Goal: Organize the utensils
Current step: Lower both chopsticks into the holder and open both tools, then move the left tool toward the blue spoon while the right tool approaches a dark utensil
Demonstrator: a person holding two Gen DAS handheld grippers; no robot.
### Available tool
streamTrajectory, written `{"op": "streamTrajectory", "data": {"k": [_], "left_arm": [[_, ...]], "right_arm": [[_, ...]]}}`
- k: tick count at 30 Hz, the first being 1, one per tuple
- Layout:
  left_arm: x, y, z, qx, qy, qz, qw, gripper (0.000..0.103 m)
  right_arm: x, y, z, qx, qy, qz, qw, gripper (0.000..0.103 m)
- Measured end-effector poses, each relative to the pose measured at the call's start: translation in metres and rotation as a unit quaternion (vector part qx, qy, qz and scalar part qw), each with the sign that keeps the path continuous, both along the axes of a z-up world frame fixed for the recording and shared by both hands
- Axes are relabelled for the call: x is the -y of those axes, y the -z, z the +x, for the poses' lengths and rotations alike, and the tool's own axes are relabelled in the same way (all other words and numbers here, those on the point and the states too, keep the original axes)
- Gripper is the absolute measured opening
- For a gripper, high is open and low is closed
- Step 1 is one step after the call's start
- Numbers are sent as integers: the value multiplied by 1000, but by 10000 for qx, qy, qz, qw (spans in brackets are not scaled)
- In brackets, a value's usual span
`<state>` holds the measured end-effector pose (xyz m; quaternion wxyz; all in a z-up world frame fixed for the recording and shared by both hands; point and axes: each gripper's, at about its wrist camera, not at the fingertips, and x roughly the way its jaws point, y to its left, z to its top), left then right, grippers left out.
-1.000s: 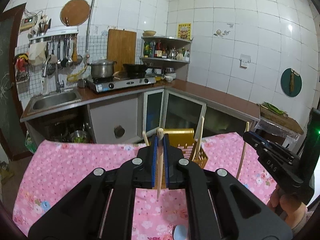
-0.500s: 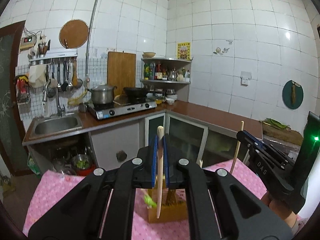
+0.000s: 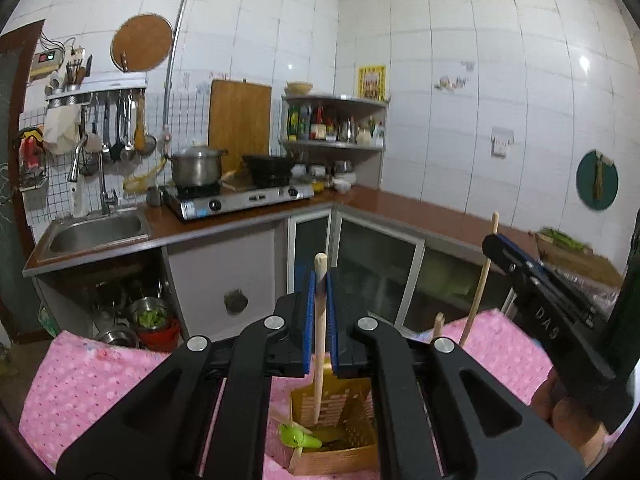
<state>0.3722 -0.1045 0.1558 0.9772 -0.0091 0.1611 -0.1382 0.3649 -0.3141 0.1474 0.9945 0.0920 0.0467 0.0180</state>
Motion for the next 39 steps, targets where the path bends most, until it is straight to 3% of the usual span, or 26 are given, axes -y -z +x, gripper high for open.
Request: {"op": "streamTrajectory", "data": {"k": [11, 16, 20, 21, 23, 24, 25, 26, 29, 30, 34, 39], "left_arm": [[-2, 58, 7, -360, 10, 66, 9993, 5], [-5, 75, 18, -707, -67, 107, 9974, 5], [-13, 74, 13, -862, -97, 75, 9962, 6], [-16, 71, 10, -864, -96, 46, 9962, 12], [-23, 60, -1, -827, -144, -11, 9965, 35], [-27, 55, -6, -780, -209, -26, 9967, 52], [-33, 48, -15, -702, -282, -66, 9971, 59], [-36, 44, -19, -683, -289, -86, 9972, 61], [-49, 36, -37, -775, -274, -126, 9965, 65], [-54, 37, -43, -822, -282, -118, 9961, 68], [-77, 57, -60, -1181, -378, -78, 9923, 72], [-100, 110, -75, -1828, -445, 82, 9821, 72]], "right_arm": [[1, 67, 6, -703, -258, -180, 9970, 6], [-3, 84, 11, -1072, -239, -182, 9938, 7], [-3, 80, 4, -1199, -305, -149, 9922, 7], [-3, 75, -2, -1189, -316, -150, 9923, 7], [-5, 67, -10, -1246, -302, -212, 9915, 8], [-6, 64, -14, -1318, -300, -231, 9905, 8], [-8, 61, -17, -1378, -299, -239, 9897, 8], [-9, 59, -21, -1451, -293, -247, 9887, 8], [-14, 61, -41, -1718, -255, -263, 9845, 30], [-15, 64, -47, -1780, -243, -271, 9833, 33], [-26, 91, -70, -2195, -239, -421, 9744, 33], [-43, 147, -90, -3082, -354, -216, 9504, 33]]}}
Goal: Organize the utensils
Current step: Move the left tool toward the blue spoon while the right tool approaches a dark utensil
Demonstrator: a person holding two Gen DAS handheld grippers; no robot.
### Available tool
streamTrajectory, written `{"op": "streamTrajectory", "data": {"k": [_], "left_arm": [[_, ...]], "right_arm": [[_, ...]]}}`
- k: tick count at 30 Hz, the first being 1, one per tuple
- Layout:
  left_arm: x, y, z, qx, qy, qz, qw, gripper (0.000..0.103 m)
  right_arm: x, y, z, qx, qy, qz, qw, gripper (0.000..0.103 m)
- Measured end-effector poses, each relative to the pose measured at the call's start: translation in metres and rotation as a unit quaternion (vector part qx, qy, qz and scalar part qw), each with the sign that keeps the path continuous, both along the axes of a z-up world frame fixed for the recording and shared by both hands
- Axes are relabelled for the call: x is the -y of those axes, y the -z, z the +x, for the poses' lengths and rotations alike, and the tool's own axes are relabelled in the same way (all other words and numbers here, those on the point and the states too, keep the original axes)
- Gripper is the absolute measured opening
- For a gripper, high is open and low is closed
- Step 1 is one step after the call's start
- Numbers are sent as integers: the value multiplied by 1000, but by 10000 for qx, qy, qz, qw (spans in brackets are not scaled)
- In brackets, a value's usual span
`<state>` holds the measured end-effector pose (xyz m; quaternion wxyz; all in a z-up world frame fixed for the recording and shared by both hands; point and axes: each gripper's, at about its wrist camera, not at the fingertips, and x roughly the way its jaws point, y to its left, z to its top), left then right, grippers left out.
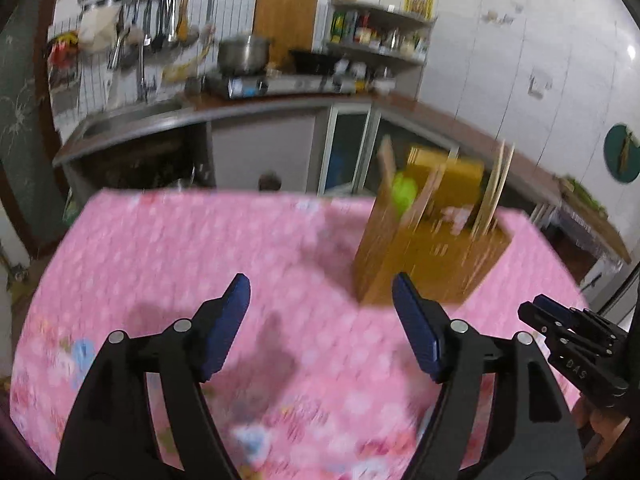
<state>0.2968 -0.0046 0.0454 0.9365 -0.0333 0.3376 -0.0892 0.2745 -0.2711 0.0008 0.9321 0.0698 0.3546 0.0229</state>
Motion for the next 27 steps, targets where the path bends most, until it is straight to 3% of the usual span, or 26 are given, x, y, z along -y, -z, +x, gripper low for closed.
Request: {"op": "streamTrajectory", "data": {"k": [4, 10, 14, 21, 27], "left_arm": [[-7, 41, -15, -470, -3, 81, 9989, 73], [-7, 71, -37, -717, 102, 357, 9967, 76], [-10, 77, -46, -762, 117, 377, 9963, 76], [-9, 79, -52, -828, 104, 388, 9958, 77], [4, 81, -55, -961, 234, 361, 9944, 77]], "right_arm": [[-20, 36, -14, -518, -69, 61, 9986, 33], [-41, 64, -25, -1075, -81, 124, 9941, 31], [-44, 74, -22, -1310, -11, 280, 9910, 27], [-55, 78, -5, -1569, 158, -11, 9875, 16], [-50, 76, -7, -1587, -26, -240, 9870, 9]]}}
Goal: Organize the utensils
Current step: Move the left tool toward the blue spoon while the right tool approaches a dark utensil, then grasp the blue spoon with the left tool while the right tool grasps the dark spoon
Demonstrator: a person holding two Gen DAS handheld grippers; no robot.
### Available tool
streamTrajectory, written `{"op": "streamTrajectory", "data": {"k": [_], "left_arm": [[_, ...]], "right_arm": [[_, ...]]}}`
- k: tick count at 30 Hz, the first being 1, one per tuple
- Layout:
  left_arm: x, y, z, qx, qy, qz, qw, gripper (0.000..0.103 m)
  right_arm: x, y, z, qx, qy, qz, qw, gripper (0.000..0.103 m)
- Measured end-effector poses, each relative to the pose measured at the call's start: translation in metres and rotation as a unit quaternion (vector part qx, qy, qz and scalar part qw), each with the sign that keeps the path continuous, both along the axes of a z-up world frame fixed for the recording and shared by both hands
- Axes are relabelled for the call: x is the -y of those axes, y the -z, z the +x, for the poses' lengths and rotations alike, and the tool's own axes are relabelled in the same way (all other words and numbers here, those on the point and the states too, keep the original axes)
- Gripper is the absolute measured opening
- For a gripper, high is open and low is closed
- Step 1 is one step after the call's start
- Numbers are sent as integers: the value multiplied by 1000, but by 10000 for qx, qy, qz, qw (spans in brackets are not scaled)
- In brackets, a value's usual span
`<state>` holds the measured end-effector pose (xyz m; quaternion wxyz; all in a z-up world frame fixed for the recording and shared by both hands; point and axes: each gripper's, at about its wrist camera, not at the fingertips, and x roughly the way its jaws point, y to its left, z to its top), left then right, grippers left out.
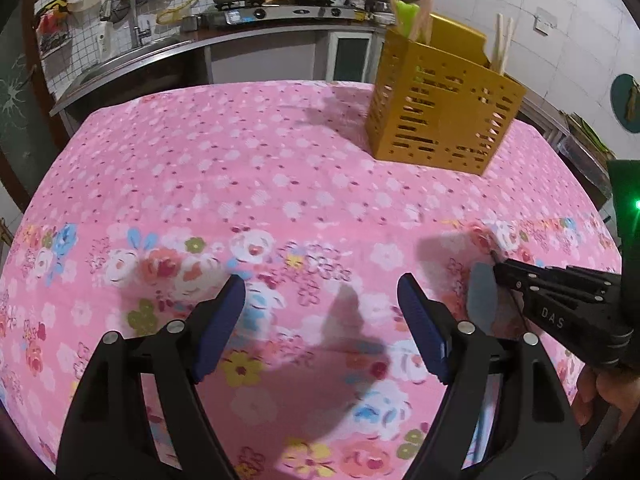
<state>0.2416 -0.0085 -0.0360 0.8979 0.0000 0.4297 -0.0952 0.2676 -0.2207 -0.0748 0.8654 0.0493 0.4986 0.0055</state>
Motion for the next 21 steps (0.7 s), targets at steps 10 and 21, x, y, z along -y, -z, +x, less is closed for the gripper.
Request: {"op": "streamTrajectory", "data": {"k": [10, 21], "left_arm": [[64, 10, -16, -318, 662, 5, 9973, 76], [114, 27, -8, -713, 978, 305, 9922, 44]], "right_arm": [[61, -2, -14, 44, 373, 11, 9993, 9], [86, 2, -23, 96, 522, 219, 9983, 9]]}}
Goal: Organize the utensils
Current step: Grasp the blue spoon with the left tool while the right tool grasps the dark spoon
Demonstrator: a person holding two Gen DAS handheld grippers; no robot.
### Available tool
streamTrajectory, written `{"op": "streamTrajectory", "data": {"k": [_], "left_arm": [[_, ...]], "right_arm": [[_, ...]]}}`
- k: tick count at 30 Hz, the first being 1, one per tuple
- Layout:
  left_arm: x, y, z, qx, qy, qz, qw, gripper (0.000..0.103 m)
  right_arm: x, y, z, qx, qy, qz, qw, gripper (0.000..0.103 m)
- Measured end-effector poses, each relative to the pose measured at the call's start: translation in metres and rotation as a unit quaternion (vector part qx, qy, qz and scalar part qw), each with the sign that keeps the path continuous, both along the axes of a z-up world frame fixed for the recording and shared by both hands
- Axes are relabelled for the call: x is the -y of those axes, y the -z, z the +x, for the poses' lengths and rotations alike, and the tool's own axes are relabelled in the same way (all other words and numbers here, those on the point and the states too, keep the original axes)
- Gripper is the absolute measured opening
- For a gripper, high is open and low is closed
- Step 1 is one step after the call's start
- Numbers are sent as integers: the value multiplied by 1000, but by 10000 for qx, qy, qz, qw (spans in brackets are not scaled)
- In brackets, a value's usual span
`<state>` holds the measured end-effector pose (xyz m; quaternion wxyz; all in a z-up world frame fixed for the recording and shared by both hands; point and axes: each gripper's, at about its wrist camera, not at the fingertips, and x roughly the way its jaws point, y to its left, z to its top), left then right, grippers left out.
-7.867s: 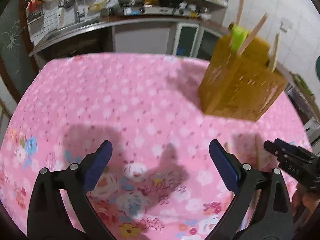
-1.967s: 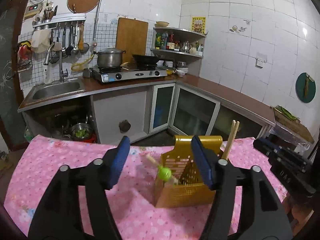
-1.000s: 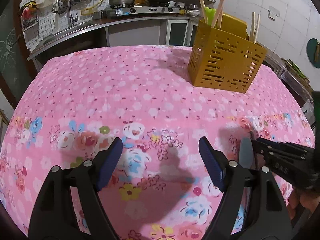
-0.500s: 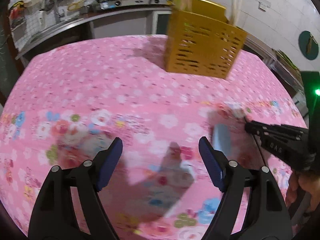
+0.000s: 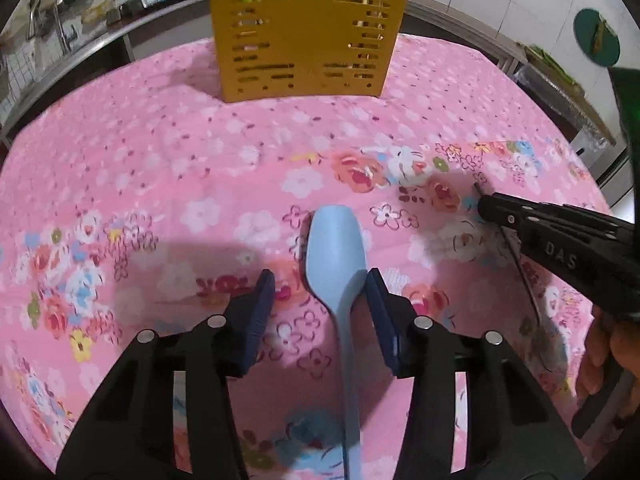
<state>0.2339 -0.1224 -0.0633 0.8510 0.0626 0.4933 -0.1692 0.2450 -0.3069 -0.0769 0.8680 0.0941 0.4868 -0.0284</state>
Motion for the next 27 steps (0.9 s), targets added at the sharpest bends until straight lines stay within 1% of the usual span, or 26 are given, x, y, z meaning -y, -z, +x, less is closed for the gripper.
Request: {"op": "streamTrajectory", "data": {"k": [1, 2, 3, 4, 9, 12, 20, 23, 25, 26, 27], "left_arm": [[2, 0, 1, -18, 17, 32, 10000, 43], [4, 0, 2, -20, 10, 73, 10000, 39], [4, -1, 4, -18, -3, 97, 10000, 31], [5, 0, 6, -13, -12, 137, 9999, 30], [-2, -2, 15, -67, -57, 42, 10000, 30], [-7, -4, 14, 1, -165, 161, 9997, 30], [-33, -4, 28, 93, -494, 166, 9986, 30], [-43, -3, 38, 7, -595, 86, 9982, 30], [-46, -3, 40, -74, -563, 25, 9984, 31], [-46, -3, 40, -115, -522, 60, 9986, 31], [-45, -3, 39, -152, -484, 92, 9987, 35]], "right_arm": [[0, 0, 0, 3, -2, 6, 10000, 9], [0, 0, 0, 5, -6, 8, 10000, 9], [-1, 0, 1, 2, -22, 9, 10000, 9], [-1, 0, 1, -1, -34, 11, 10000, 9], [-9, -3, 0, 17, -135, 37, 9999, 9], [-14, -6, 1, 54, -185, 70, 9998, 9], [-17, -5, 16, 44, -201, 131, 9997, 9], [-15, -2, 17, -27, -210, 141, 9997, 9], [-15, -1, 16, -83, -226, 129, 9996, 10], [-14, -1, 16, -113, -236, 132, 9996, 10], [-13, 0, 16, -153, -259, 136, 9995, 10]]}}
